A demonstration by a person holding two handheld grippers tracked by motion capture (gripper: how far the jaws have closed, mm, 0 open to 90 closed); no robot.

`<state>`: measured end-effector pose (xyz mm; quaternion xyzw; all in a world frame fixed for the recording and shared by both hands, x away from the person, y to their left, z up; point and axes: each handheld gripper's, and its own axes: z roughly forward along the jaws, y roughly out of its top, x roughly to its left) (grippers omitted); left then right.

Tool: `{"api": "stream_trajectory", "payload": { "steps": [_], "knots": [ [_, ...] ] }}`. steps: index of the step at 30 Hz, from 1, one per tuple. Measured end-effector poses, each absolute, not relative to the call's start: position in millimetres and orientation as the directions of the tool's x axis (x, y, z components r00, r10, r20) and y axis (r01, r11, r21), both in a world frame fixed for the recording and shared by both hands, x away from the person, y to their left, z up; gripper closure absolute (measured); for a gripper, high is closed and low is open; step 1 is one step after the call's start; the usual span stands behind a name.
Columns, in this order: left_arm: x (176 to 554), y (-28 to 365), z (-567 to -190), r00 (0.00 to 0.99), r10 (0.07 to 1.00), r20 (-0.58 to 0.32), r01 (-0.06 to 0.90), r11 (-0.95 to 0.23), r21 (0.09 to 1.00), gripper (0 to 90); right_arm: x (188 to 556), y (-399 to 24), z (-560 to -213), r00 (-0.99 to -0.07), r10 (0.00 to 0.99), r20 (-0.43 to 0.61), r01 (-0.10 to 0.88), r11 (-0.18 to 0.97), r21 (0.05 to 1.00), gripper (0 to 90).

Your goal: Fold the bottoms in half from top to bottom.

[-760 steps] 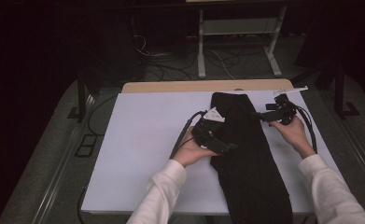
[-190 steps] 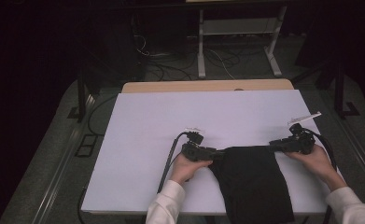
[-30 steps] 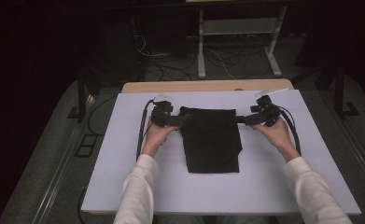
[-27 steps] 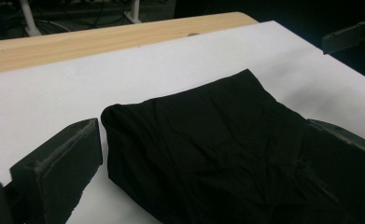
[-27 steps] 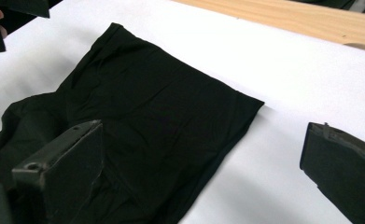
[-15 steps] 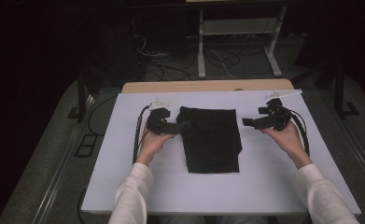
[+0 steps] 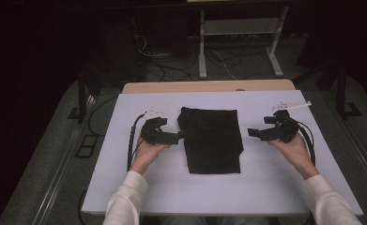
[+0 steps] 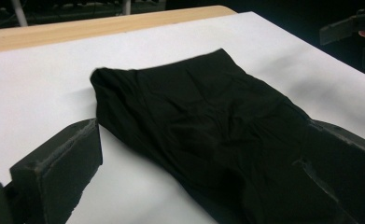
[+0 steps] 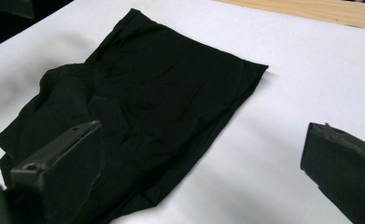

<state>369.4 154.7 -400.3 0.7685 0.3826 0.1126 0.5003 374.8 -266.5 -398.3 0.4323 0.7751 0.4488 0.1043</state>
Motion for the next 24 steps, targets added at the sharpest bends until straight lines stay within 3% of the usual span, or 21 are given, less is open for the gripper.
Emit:
{"api": "stream_trajectory", "payload": {
  "steps": [24],
  "knots": [
    [310,165,-409,0.718,0.682,-0.138,0.412,-0.257,0.874,0.0,315,-284,-410,-0.609,0.767,0.200,0.540,0.217,0.814,0.0]
  ]
}}
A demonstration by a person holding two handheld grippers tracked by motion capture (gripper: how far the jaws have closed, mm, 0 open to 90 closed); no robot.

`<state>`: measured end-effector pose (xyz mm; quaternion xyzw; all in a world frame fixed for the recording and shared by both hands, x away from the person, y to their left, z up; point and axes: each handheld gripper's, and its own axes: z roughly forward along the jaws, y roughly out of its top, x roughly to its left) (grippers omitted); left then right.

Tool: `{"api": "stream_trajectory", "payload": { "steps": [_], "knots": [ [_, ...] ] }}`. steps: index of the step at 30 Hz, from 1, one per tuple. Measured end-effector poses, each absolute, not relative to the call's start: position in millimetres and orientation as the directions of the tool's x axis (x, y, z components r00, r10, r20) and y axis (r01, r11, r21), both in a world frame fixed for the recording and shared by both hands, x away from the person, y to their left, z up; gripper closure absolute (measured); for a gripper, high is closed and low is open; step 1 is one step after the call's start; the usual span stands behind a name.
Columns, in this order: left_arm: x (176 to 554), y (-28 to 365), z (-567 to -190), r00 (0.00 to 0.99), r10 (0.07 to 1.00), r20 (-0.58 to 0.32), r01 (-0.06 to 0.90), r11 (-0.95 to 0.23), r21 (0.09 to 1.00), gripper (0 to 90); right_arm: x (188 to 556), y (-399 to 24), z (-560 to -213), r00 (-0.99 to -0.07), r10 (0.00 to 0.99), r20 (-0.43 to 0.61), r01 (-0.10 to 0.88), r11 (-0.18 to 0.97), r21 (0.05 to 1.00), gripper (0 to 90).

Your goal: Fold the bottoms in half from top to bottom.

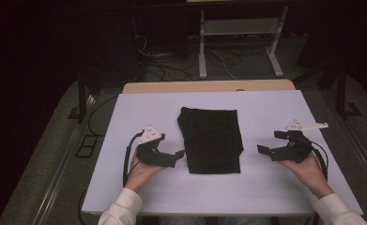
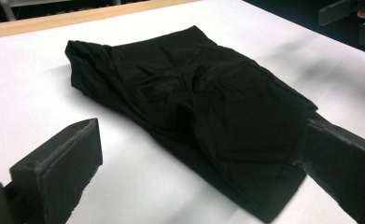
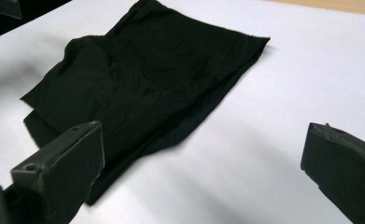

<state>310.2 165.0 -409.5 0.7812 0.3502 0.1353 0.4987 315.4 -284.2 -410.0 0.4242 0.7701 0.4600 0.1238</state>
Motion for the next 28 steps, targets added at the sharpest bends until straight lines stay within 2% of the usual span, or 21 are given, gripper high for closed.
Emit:
{"api": "stream_trajectory", "payload": {
  "steps": [16,21,28],
  "knots": [
    [272,190,-428,0.711,0.691,-0.128,0.408,-0.258,0.875,0.0,277,-291,-432,-0.604,0.775,0.185,0.534,0.222,0.816,0.0],
    [274,188,-432,0.720,0.682,-0.129,0.415,-0.275,0.867,0.0,276,-290,-440,-0.607,0.779,0.159,0.535,0.253,0.806,0.0],
    [279,193,-428,0.714,0.689,-0.126,0.407,-0.261,0.875,0.0,273,-298,-436,-0.595,0.787,0.164,0.515,0.216,0.830,0.0]
  ]
}}
